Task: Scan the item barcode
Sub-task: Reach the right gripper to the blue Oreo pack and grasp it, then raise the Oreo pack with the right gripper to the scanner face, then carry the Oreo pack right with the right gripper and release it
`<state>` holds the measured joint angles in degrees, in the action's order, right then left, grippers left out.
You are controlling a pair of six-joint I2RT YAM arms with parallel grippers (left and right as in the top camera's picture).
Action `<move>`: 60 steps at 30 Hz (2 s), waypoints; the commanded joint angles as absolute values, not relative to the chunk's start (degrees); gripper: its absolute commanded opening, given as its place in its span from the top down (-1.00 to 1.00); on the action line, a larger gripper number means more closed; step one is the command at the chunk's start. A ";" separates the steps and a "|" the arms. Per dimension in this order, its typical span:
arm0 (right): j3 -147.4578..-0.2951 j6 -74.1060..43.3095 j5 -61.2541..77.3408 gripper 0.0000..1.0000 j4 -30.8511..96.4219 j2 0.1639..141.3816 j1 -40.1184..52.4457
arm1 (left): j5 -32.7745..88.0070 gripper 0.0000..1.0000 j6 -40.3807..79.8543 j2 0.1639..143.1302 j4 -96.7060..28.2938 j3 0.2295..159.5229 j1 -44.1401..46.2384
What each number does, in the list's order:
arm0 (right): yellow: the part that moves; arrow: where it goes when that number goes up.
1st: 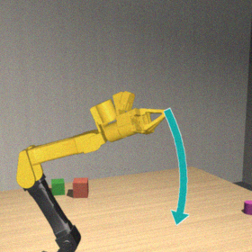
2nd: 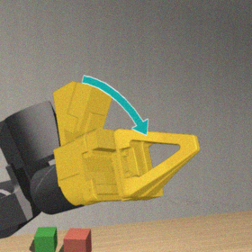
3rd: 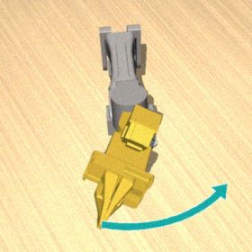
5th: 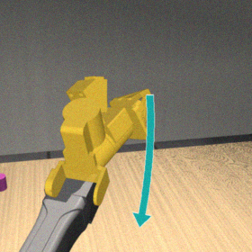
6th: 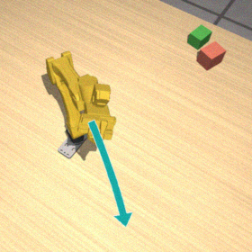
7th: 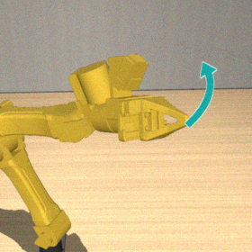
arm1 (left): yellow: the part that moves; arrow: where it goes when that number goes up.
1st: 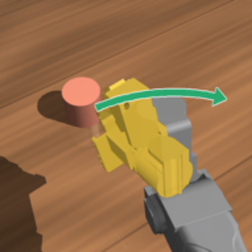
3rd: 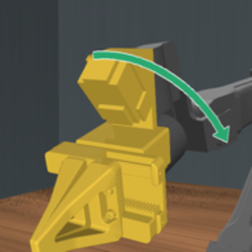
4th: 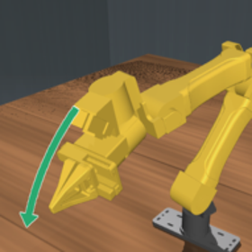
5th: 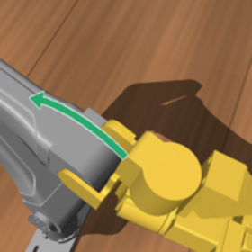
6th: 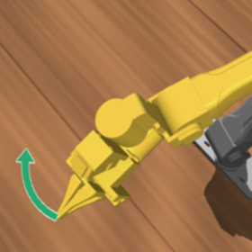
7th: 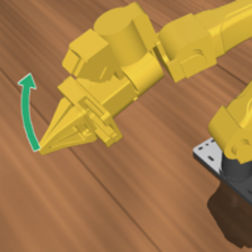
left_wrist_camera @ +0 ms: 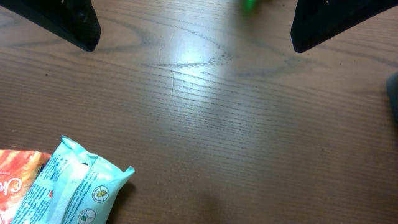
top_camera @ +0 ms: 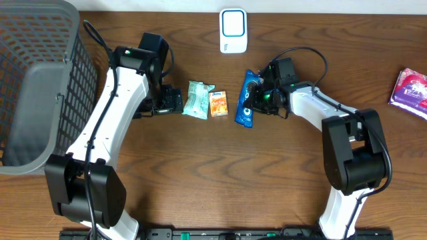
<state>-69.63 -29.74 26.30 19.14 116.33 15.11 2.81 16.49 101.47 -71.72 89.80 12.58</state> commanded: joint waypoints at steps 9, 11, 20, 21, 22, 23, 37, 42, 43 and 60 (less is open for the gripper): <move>-86.28 -28.64 33.93 0.98 24.16 117.69 15.09 | 2.28 -0.96 16.34 101.12 -71.94 90.21 12.56; -89.95 -28.62 33.71 0.98 26.24 117.69 15.09 | 2.28 -0.96 16.34 101.12 -71.94 90.21 12.56; -96.29 -32.21 21.78 0.98 14.70 117.69 15.75 | 2.28 -0.96 16.34 101.12 -71.94 90.21 12.56; -96.29 -32.36 20.14 0.98 12.16 117.69 15.88 | 2.26 -0.96 16.34 101.12 -71.94 90.21 12.56; -96.29 -32.36 19.31 0.98 9.69 117.69 15.97 | 2.28 -0.96 16.34 101.12 -71.94 90.21 12.56; -96.29 -32.69 18.41 0.98 7.49 117.75 15.97 | 2.28 -0.95 16.34 101.12 -71.94 90.21 12.56; -96.38 -35.57 22.96 0.98 -12.12 127.48 18.00 | 2.28 -0.96 16.34 101.12 -71.94 90.21 12.56; -96.40 -33.71 24.75 0.98 -12.95 129.56 18.00 | 2.28 -0.96 16.34 101.12 -71.94 90.21 12.56; -96.40 -32.99 24.75 0.98 -12.95 129.56 18.00 | 2.28 -0.95 16.34 101.12 -71.94 90.21 12.56; -125.93 -16.08 22.35 0.98 32.95 128.79 3.36 | 2.28 -0.96 16.34 101.12 -71.94 90.21 12.56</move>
